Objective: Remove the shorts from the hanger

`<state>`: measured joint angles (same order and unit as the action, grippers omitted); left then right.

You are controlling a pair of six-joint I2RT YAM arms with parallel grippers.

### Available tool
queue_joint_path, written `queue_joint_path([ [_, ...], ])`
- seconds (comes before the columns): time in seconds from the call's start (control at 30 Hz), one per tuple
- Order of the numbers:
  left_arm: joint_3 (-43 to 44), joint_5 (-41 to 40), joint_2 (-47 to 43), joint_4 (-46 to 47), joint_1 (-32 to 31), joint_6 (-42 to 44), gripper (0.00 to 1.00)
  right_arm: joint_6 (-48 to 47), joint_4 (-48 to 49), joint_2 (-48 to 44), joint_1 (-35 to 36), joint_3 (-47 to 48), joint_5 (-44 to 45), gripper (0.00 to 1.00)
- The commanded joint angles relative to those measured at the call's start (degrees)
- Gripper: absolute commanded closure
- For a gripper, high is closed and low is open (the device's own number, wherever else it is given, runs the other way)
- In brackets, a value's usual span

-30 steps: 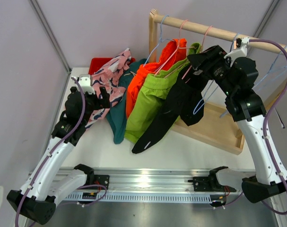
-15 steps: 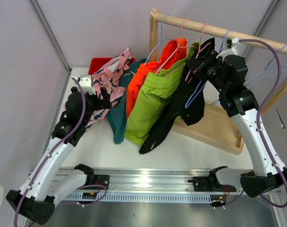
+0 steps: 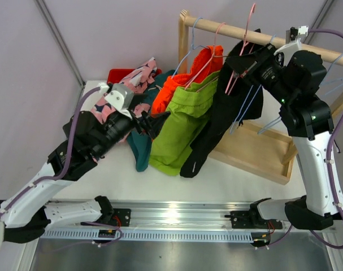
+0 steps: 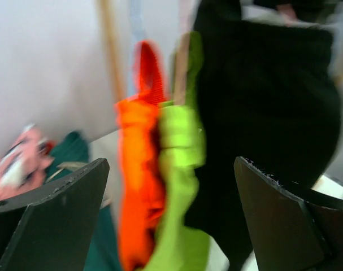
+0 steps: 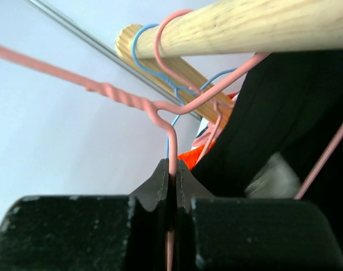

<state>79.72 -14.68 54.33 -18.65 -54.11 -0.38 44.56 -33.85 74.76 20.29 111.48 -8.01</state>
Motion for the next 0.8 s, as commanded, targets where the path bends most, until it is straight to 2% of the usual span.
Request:
queue_joint_path([
  [0.0,1.1,9.1,3.1,3.1,-3.0,2.1,0.00,-1.1,9.7,-0.4,0.1,6.7,-2.3,1.00],
  [0.13,-2.4,18.0,5.0,9.7,-5.6,-2.0,0.01,-1.2,10.0,-0.9,0.1,6.6,-1.7,1.00],
  [0.27,-8.7,23.0,5.4,18.2,-8.6,-6.2,0.01,-0.5,11.5,-2.3,0.1,3.6,-1.5,1.00],
  [0.3,-9.1,23.3,5.8,20.9,-9.3,-6.5,0.01,-0.3,11.8,-2.9,0.1,2.6,-1.6,1.00],
  [0.53,-10.4,24.3,9.7,24.9,-13.2,-8.1,0.01,-0.2,11.6,-3.5,0.1,2.1,-1.7,1.00],
  [0.73,-9.7,19.5,13.9,28.3,-13.7,-7.9,0.01,0.9,11.7,-5.4,0.2,0.4,-2.2,1.00],
  [0.77,-9.6,18.9,14.5,28.6,-13.7,-7.7,0.05,1.4,11.5,-6.1,0.1,0.2,-2.4,1.00],
])
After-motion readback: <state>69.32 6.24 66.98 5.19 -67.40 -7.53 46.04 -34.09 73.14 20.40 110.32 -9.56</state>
